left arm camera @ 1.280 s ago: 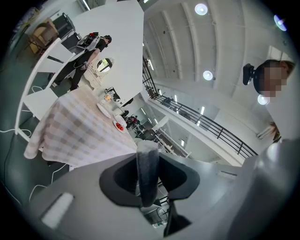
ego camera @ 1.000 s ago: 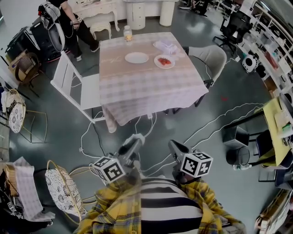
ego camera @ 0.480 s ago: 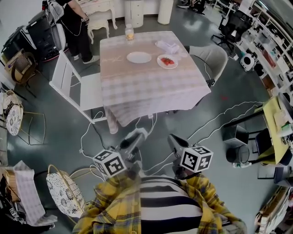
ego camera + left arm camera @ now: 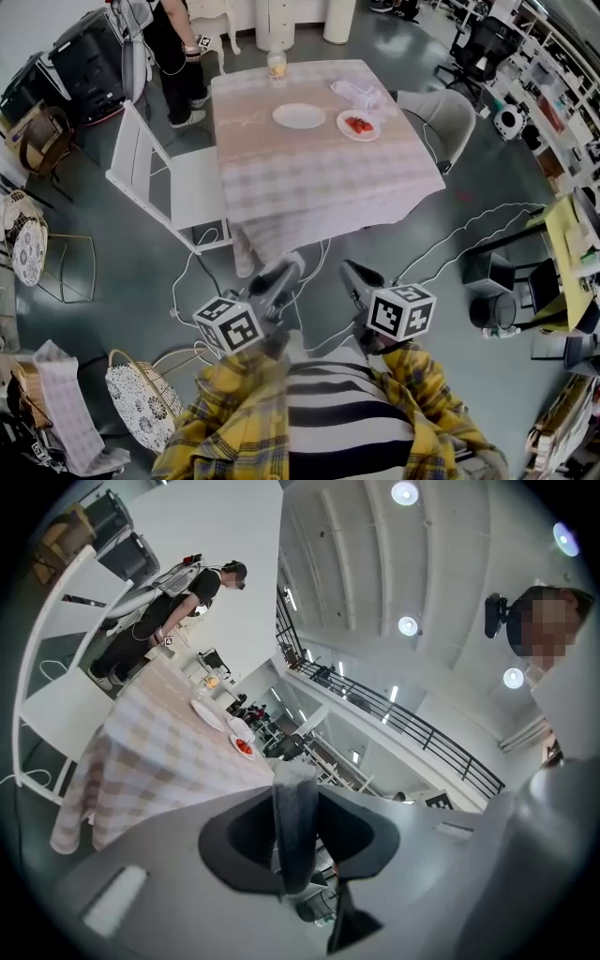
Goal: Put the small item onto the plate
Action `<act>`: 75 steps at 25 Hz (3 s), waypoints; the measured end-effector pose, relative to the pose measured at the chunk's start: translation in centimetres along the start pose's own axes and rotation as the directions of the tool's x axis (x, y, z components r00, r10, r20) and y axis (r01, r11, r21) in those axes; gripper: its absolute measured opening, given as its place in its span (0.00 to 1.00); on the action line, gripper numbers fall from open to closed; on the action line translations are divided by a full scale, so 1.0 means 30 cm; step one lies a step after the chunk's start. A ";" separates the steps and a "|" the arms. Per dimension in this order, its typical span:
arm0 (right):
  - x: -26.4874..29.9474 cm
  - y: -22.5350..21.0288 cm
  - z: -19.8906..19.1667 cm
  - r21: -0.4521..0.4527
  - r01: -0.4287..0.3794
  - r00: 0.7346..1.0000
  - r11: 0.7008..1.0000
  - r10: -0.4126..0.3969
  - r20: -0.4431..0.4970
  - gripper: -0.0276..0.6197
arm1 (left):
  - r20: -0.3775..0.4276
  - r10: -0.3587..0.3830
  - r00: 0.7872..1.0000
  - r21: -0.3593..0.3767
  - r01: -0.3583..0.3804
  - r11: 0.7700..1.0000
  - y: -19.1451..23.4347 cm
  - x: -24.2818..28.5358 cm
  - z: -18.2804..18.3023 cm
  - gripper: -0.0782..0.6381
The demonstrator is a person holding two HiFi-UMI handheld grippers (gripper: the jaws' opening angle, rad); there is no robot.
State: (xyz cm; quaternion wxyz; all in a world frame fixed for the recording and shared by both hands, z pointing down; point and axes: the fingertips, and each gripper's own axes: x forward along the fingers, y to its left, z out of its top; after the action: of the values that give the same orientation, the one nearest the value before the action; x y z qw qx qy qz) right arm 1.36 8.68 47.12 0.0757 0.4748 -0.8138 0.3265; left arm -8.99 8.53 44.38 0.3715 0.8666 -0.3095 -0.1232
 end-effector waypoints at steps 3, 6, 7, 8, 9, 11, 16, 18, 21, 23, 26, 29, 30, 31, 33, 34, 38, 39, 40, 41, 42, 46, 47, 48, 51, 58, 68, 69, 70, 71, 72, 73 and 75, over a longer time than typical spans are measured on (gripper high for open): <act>0.043 0.025 0.015 -0.013 0.010 1.000 1.000 -0.010 -0.002 0.05 | -0.011 0.002 1.000 0.002 -0.002 1.000 0.036 -0.010 0.017 0.24; 0.081 0.043 0.034 -0.030 0.008 1.000 1.000 -0.009 -0.010 0.05 | -0.011 0.007 1.000 -0.006 -0.007 1.000 0.071 0.003 0.037 0.24; 0.090 0.045 0.037 -0.034 0.007 1.000 0.999 -0.007 -0.016 0.05 | -0.010 0.007 1.000 -0.011 -0.007 1.000 0.077 0.009 0.038 0.24; 0.100 0.045 0.043 -0.038 0.005 1.000 0.999 -0.006 -0.020 0.05 | -0.010 0.007 1.000 -0.014 -0.008 1.000 0.083 0.016 0.040 0.24; 0.111 0.044 0.054 -0.041 0.003 1.000 0.999 -0.004 -0.021 0.05 | -0.012 0.010 1.000 -0.015 -0.010 1.000 0.090 0.026 0.044 0.24; 0.136 0.039 0.081 -0.041 -0.007 1.000 0.999 0.007 -0.018 0.05 | -0.017 0.017 1.000 -0.012 -0.018 1.000 0.107 0.050 0.052 0.24; 0.221 0.016 0.167 -0.045 -0.065 0.998 0.997 0.065 -0.008 0.05 | -0.008 0.052 0.999 0.004 -0.052 0.999 0.161 0.122 0.093 0.24; 0.254 0.006 0.196 -0.054 -0.086 0.996 0.995 0.085 -0.010 0.05 | -0.001 0.073 0.997 0.004 -0.073 0.997 0.187 0.150 0.114 0.24; 0.298 -0.029 0.250 -0.057 -0.107 0.994 0.993 0.107 -0.011 0.05 | 0.001 0.092 0.996 0.020 -0.092 0.996 0.212 0.204 0.150 0.24; 0.331 -0.056 0.291 -0.062 -0.124 0.992 0.990 0.123 -0.012 0.05 | 0.008 0.104 0.995 0.035 -0.104 0.994 0.228 0.247 0.183 0.24; 0.375 -0.086 0.342 -0.067 -0.156 0.988 0.985 0.155 -0.021 0.05 | 0.026 0.118 0.993 0.045 -0.119 0.992 0.249 0.308 0.226 0.24; 0.407 -0.110 0.381 -0.069 -0.183 0.983 0.981 0.182 -0.028 0.05 | 0.037 0.122 0.992 0.051 -0.124 0.991 0.256 0.366 0.253 0.24; 0.416 -0.119 0.393 -0.071 -0.190 0.982 0.979 0.188 -0.030 0.05 | 0.039 0.124 0.991 0.051 -0.126 0.991 0.258 0.385 0.260 0.24; 0.424 -0.128 0.405 -0.074 -0.195 0.981 0.978 0.194 -0.032 0.05 | 0.040 0.126 0.991 0.052 -0.128 0.990 0.260 0.404 0.265 0.24; 0.438 -0.150 0.430 -0.077 -0.205 0.979 0.976 0.203 -0.036 0.05 | 0.042 0.130 0.991 0.056 -0.133 0.990 0.262 0.442 0.274 0.24; 0.443 -0.163 0.440 -0.078 -0.208 0.978 0.975 0.206 -0.038 0.05 | 0.042 0.132 0.990 0.059 -0.135 0.989 0.261 0.459 0.277 0.24; 0.446 -0.210 0.481 -0.074 -0.217 0.976 0.973 0.214 -0.037 0.05 | 0.043 0.145 0.988 0.062 -0.148 0.987 0.259 0.518 0.278 0.24; 0.446 -0.220 0.493 -0.075 -0.220 0.975 0.972 0.218 -0.036 0.05 | 0.046 0.149 0.988 0.063 -0.152 0.986 0.260 0.533 0.281 0.24; 0.446 -0.230 0.506 -0.079 -0.225 0.974 0.971 0.222 -0.035 0.05 | 0.049 0.153 0.987 0.064 -0.156 0.986 0.262 0.548 0.285 0.24; 0.446 -0.241 0.518 -0.082 -0.228 0.973 0.970 0.226 -0.034 0.05 | 0.051 0.155 0.987 0.066 -0.158 0.985 0.264 0.564 0.288 0.24; 0.444 -0.253 0.528 -0.085 -0.231 0.973 0.969 0.229 -0.033 0.05 | 0.050 0.156 0.986 0.069 -0.160 0.985 0.264 0.581 0.290 0.24; 0.426 -0.312 0.562 -0.092 -0.229 0.973 0.969 0.228 -0.020 0.05 | 0.046 0.161 0.986 0.075 -0.164 0.984 0.260 0.639 0.279 0.24; 0.426 -0.324 0.566 -0.089 -0.227 0.974 0.970 0.226 -0.020 0.05 | 0.047 0.165 0.985 0.073 -0.168 0.983 0.261 0.646 0.277 0.24; 0.426 -0.331 0.564 -0.083 -0.226 0.974 0.971 0.225 -0.023 0.05 | 0.044 0.172 0.984 0.069 -0.175 0.982 0.263 0.646 0.272 0.24; 0.418 -0.344 0.556 -0.072 -0.229 0.973 0.971 0.228 -0.022 0.05 | 0.026 0.190 0.981 0.071 -0.191 0.979 0.272 0.646 0.261 0.24; 0.455 -0.378 0.585 -0.077 -0.212 0.977 0.974 0.211 -0.015 0.05 | 0.024 0.180 0.983 0.096 -0.182 0.979 0.290 0.703 0.312 0.24; 0.640 -0.319 0.684 -0.125 -0.201 0.980 0.972 0.198 -0.034 0.05 | 0.031 0.176 0.984 0.142 -0.179 0.974 0.406 0.761 0.473 0.24; 0.651 -0.322 0.696 -0.125 -0.201 0.980 0.972 0.198 -0.037 0.05 | 0.033 0.180 0.983 0.140 -0.183 0.973 0.414 0.780 0.486 0.24; 0.657 -0.329 0.706 -0.125 -0.202 0.979 0.971 0.199 -0.041 0.05 | 0.037 0.183 0.982 0.137 -0.187 0.973 0.418 0.803 0.494 0.24; 0.663 -0.338 0.712 -0.125 -0.205 0.979 0.971 0.201 -0.046 0.05 | 0.042 0.185 0.982 0.132 -0.189 0.973 0.422 0.828 0.500 0.24; 0.671 -0.344 0.716 -0.126 -0.208 0.978 0.970 0.203 -0.050 0.05 | 0.047 0.185 0.982 0.127 -0.189 0.974 0.428 0.849 0.506 0.24; 0.685 -0.347 0.718 -0.127 -0.211 0.977 0.969 0.205 -0.056 0.05 | 0.052 0.182 0.982 0.122 -0.187 0.975 0.436 0.867 0.515 0.24; 0.725 -0.347 0.724 -0.130 -0.210 0.977 0.969 0.203 -0.068 0.05 | 0.053 0.182 0.982 0.122 -0.187 0.975 0.467 0.892 0.539 0.24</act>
State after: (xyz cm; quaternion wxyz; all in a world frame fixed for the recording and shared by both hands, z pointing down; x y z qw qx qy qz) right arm 2.28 -23.66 44.48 0.0957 0.3721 -0.8768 0.2890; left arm -1.56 -24.91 43.68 0.3193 0.8531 -0.4034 -0.0862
